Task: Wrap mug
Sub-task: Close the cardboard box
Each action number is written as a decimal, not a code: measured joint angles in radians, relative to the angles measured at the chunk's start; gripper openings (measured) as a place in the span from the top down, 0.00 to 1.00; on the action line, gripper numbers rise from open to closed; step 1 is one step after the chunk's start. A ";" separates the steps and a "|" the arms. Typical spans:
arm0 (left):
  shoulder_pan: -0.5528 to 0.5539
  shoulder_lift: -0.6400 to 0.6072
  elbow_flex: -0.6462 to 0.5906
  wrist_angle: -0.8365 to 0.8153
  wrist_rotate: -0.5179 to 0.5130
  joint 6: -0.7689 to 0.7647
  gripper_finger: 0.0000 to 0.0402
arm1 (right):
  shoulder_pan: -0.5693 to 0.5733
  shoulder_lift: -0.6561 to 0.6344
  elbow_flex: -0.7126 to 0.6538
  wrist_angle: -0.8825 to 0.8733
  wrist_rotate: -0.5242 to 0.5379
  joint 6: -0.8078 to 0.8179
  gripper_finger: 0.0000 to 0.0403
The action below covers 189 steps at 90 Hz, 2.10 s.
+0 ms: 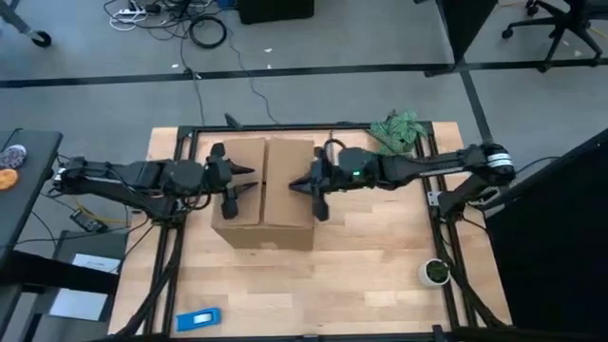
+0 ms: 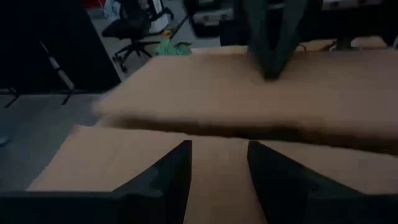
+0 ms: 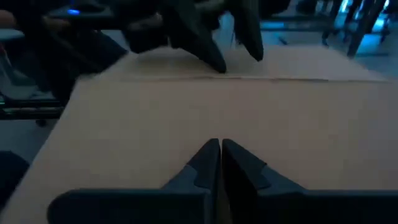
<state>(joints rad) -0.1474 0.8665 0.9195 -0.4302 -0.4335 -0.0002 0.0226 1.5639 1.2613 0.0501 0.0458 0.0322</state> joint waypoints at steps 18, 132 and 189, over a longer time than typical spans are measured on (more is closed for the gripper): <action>-0.025 -0.026 0.055 -0.121 0.001 -0.003 0.65 | -0.006 0.045 0.004 0.025 -0.016 0.006 1.00; -0.051 -0.423 -0.117 0.159 0.612 -0.449 0.65 | 0.436 -0.195 0.058 -0.595 0.013 0.136 1.00; -0.440 -0.227 -0.267 0.279 0.571 -1.003 0.65 | 0.583 0.216 0.004 -0.291 -0.031 0.445 1.00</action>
<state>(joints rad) -0.5874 0.6392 0.6529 -0.1510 0.1375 -1.0035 0.6055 1.7802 1.2655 -0.2409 0.0144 0.4770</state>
